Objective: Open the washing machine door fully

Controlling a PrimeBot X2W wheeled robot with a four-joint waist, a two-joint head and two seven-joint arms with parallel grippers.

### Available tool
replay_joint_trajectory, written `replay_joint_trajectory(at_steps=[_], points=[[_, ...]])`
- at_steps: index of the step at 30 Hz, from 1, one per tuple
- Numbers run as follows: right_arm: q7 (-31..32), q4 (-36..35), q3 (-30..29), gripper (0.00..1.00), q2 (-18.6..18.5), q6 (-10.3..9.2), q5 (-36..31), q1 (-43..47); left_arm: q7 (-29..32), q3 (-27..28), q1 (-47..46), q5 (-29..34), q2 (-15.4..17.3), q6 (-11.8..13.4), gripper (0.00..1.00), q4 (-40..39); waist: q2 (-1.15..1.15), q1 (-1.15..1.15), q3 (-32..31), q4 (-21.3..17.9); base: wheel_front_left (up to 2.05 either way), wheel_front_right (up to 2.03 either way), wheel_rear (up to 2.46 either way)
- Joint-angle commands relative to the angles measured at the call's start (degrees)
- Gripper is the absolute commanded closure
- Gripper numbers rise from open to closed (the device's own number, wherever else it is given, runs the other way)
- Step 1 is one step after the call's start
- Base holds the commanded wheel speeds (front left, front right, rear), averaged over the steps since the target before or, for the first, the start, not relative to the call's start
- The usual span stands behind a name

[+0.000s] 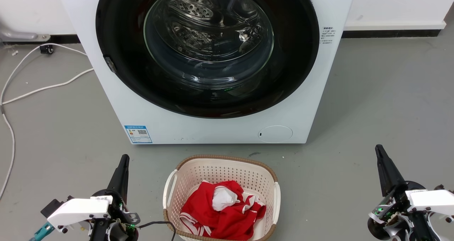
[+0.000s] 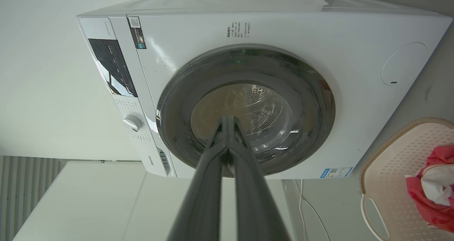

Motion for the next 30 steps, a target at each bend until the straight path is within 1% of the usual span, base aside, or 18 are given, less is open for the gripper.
replay_joint_trajectory(at_steps=[1,11,12,14,25,26,30], points=[[0.3,0.1,-0.1,1.0,0.1,0.0,-0.3,-0.8,0.3,0.1,-0.5,0.0,0.0,-0.2,1.0,0.0,0.0,0.0,0.0,0.0,0.0,0.0,0.0],[0.4,0.1,-0.3,1.0,0.3,0.0,-0.4,-0.8,0.3,0.2,-0.5,0.1,-0.1,-0.2,1.0,0.0,0.0,0.0,0.0,0.0,0.0,0.0,0.0],[0.4,0.0,-0.2,0.0,0.2,0.0,-0.2,0.0,0.1,0.1,0.0,0.0,-0.1,0.0,0.0,0.0,0.0,0.0,0.0,0.0,0.0,0.0,0.0],[0.3,0.5,-0.1,0.0,0.2,0.0,-0.3,0.4,-0.1,0.0,0.3,0.0,-0.2,0.0,0.0,0.6,0.0,0.0,0.0,0.0,0.0,0.0,0.0],[-2.8,-2.4,1.6,0.0,0.4,0.0,-1.8,2.0,-3.2,-3.1,0.8,1.6,-0.2,0.0,0.0,-2.3,0.0,0.0,-0.1,0.1,0.0,0.0,0.0],[-3.6,-3.1,1.6,0.0,0.4,0.0,-3.5,2.4,-4.0,-3.2,1.0,2.7,-0.2,0.0,0.0,-3.1,0.0,0.0,-0.1,0.1,0.0,0.0,0.0],[-4.5,-4.3,1.5,0.0,0.5,0.0,-6.8,2.7,-5.0,-3.1,1.1,5.4,-0.2,0.0,0.0,-4.4,0.0,0.0,-0.2,0.2,0.0,0.0,0.0]])
